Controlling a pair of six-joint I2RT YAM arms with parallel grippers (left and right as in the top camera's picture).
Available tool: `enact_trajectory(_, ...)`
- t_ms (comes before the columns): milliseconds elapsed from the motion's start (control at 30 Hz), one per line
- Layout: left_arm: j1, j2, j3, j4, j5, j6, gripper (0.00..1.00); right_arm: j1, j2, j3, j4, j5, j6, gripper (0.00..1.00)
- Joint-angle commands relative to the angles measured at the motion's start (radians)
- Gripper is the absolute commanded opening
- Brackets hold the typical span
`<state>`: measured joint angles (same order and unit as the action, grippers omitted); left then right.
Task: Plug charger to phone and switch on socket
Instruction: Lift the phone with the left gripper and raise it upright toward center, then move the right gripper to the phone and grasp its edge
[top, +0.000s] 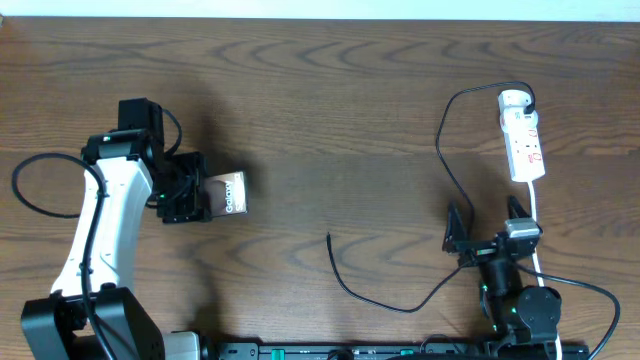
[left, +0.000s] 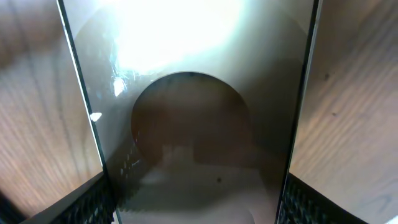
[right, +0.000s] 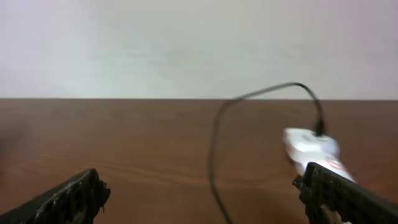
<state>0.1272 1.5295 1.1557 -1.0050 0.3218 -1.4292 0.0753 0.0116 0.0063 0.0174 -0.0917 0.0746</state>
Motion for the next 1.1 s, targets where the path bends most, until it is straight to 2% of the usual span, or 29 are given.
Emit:
enact_trajectory(0, -0.002, -0.005, 0.005, 0.014, 0.060, 0.023, 0.07, 0.004, 0.000, 0.005, 0.013, -0.103, 0.076, 0.99)
enact_trajectory(200, -0.010, -0.005, 0.005, 0.053, 0.063, 0.022, 0.07, 0.004, 0.146, 0.130, 0.010, -0.161, 0.092, 0.99)
enact_trajectory(400, -0.041, -0.005, 0.005, 0.081, 0.059, 0.018, 0.07, 0.004, 0.594, 0.446, -0.016, -0.396, 0.082, 0.99)
enact_trajectory(500, -0.057, -0.005, 0.005, 0.091, 0.053, 0.014, 0.07, 0.004, 0.866, 0.638, -0.064, -0.611, 0.082, 0.99)
enact_trajectory(633, -0.073, -0.005, 0.005, 0.095, 0.043, 0.003, 0.07, 0.008, 1.215, 0.855, -0.042, -1.046, 0.082, 0.99)
enact_trajectory(733, -0.075, -0.005, 0.005, 0.096, 0.043, 0.003, 0.07, 0.024, 1.440, 0.970, 0.110, -1.364, 0.104, 0.99)
enact_trajectory(800, -0.074, -0.005, 0.005, 0.096, 0.043, 0.003, 0.07, 0.031, 1.562, 1.021, 0.246, -1.460, 0.134, 0.99)
enact_trajectory(867, -0.075, -0.005, 0.005, 0.095, 0.043, 0.003, 0.07, 0.039, 1.657, 1.057, 0.375, -1.427, 0.265, 0.99)
enact_trajectory(1000, -0.075, -0.005, 0.005, 0.095, 0.043, -0.005, 0.07, 0.082, 1.779, 1.080, 0.558, -1.255, 0.678, 0.99)
enact_trajectory(1067, -0.075, -0.005, 0.005, 0.095, 0.043, -0.012, 0.07, 0.114, 1.820, 1.080, 0.636, -1.218, 0.781, 0.99)
